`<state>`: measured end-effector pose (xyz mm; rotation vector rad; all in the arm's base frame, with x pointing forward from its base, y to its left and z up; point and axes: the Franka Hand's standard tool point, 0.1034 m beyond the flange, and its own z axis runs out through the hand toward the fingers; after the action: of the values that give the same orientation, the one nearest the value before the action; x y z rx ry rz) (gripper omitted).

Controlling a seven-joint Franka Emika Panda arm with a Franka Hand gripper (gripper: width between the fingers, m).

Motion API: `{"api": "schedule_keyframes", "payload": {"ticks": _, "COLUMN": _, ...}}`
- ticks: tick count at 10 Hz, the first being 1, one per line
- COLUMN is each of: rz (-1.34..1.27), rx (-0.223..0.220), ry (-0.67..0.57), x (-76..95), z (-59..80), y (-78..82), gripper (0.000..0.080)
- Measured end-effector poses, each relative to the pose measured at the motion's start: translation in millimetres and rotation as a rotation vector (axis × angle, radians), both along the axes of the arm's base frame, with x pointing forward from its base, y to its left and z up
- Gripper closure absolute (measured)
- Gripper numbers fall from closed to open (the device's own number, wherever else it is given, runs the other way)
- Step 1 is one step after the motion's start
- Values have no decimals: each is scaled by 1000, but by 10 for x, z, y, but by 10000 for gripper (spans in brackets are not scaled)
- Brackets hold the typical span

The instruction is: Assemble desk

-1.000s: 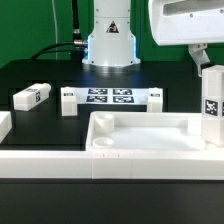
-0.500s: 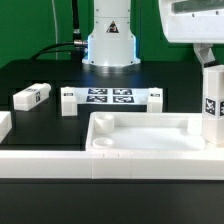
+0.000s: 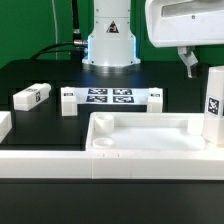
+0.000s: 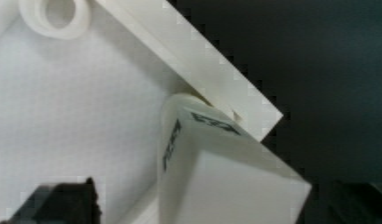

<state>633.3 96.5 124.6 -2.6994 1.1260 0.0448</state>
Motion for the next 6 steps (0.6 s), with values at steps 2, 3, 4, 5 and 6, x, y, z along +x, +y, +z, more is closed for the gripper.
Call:
{"api": "schedule_keyframes", "payload": {"ticks": 2, "rz": 146, "rx": -9, "ry": -31, "x": -1, "z": -3, "y": -3, "gripper": 150}}
{"api": "schedule_keyframes", "payload": {"ticks": 3, "rz": 219, "rx": -13, "ry": -46, "x": -2, "z": -5, "y": -3, "gripper": 150}}
{"api": "schedule_keyframes", "payload": {"ticks": 4, "rz": 325, "rx": -35, "ry": -51, "x": -23, "z": -11, "y": -5, "gripper": 150}}
{"api": "schedule_keyframes", "payload": {"ticks": 5, "rz": 460, "rx": -89, "ry": -55, "x": -41, "z": -19, "y": 9, "gripper": 150}}
{"api": "schedule_keyframes", "payload": {"ticks": 6, "rz": 555, "rx": -119, "ry": -61, "x": -43, "z": -19, "y": 58, "gripper": 150}}
